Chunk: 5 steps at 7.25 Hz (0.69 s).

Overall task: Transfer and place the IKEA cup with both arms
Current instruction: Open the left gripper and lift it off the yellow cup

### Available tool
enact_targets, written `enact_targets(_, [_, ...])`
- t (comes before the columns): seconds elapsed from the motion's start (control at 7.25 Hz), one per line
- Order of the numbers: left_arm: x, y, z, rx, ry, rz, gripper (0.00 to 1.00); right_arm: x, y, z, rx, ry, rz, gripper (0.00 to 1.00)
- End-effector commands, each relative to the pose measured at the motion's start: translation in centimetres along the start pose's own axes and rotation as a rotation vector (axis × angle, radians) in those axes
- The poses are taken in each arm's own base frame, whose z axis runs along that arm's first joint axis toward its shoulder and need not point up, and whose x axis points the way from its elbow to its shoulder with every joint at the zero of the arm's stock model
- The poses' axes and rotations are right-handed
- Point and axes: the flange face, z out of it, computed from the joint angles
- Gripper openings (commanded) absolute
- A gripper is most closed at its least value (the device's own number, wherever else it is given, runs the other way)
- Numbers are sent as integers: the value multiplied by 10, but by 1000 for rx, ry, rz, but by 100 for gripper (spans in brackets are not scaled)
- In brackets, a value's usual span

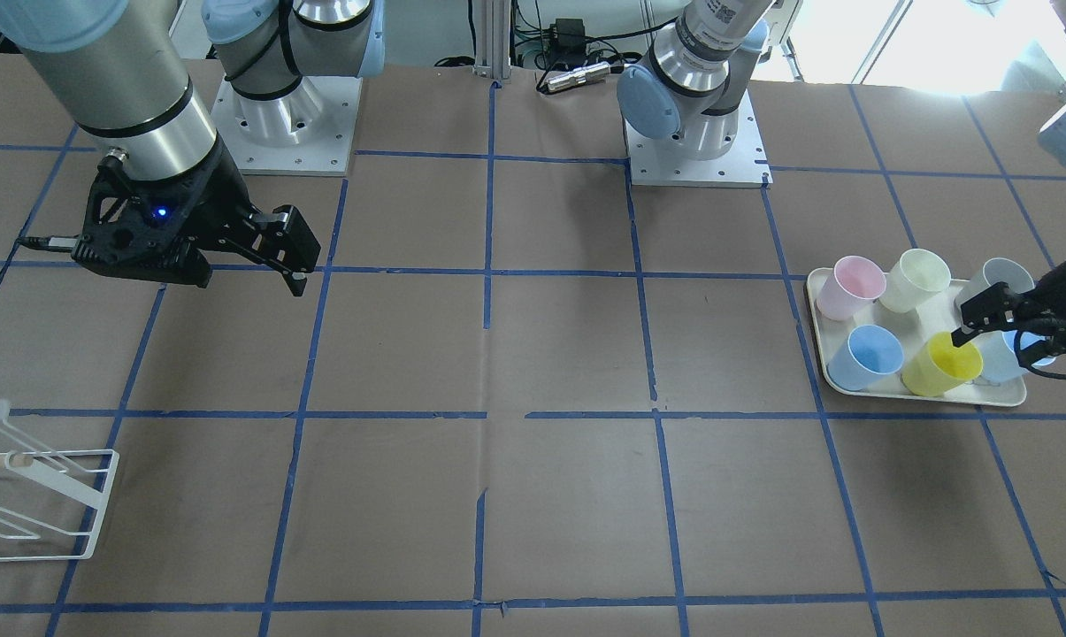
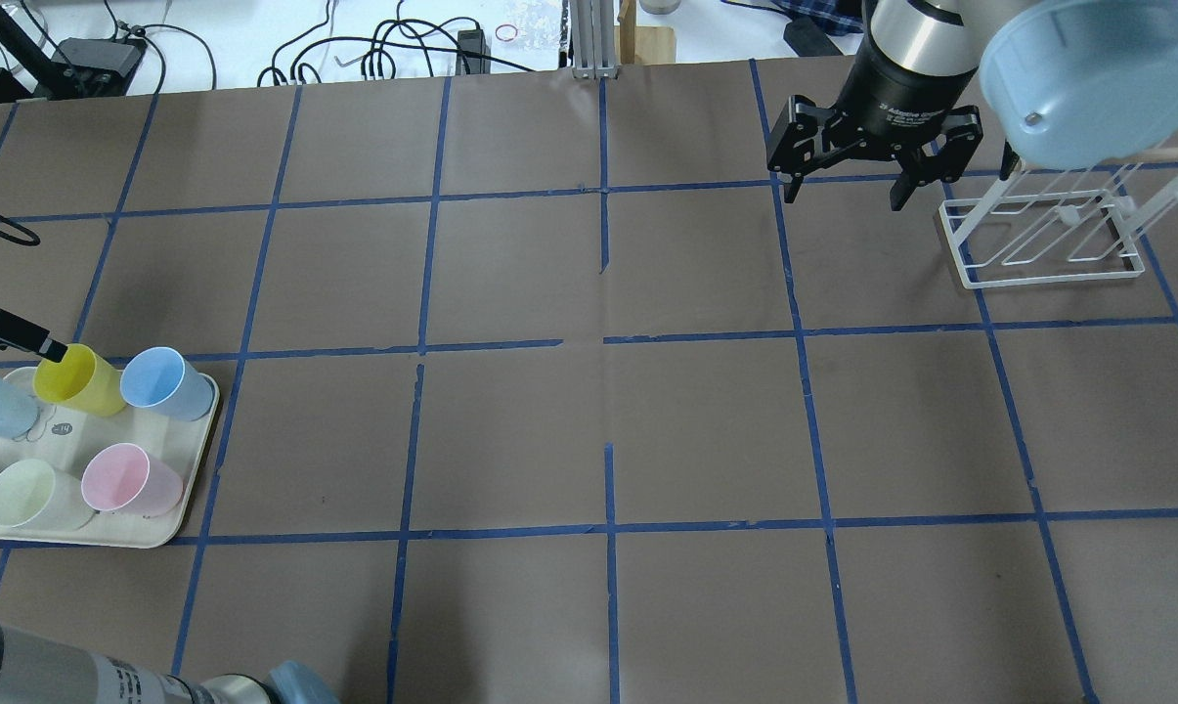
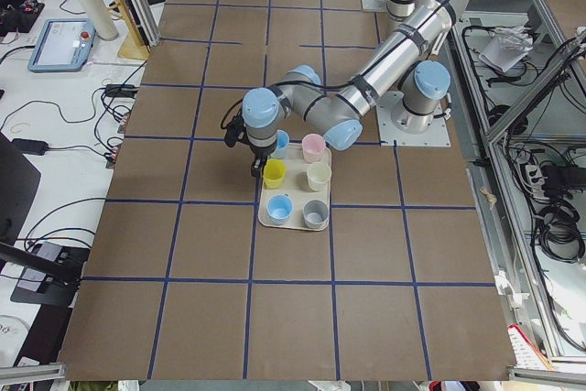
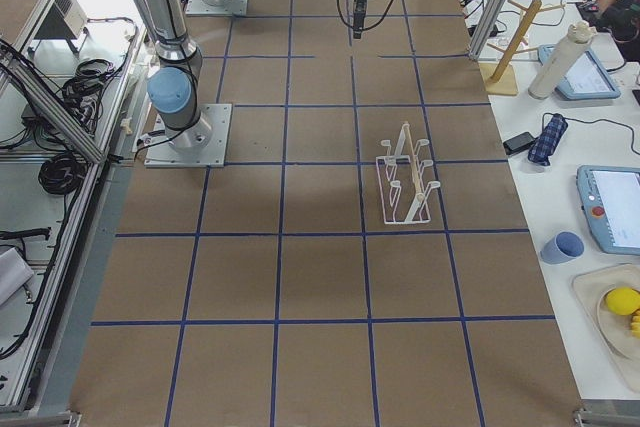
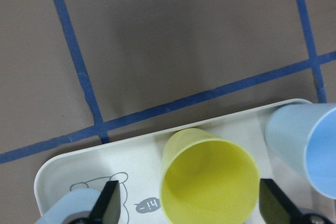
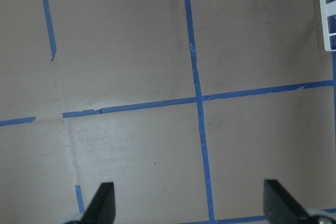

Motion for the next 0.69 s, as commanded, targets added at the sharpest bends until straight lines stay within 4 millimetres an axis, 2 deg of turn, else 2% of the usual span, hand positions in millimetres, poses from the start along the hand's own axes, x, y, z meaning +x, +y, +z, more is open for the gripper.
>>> enact_targets(0.0, [79,-27,-50,-1,-10,-76,100,0,0,0,0,1,1,100])
enact_targets(0.28, [175,-61,-93,-16,-14,-167,100,1,0,0,0,1,2,100])
enact_targets(0.55, [269,-89,-116,-35,-28,-231,100,1,0,0,-3,1,2,100])
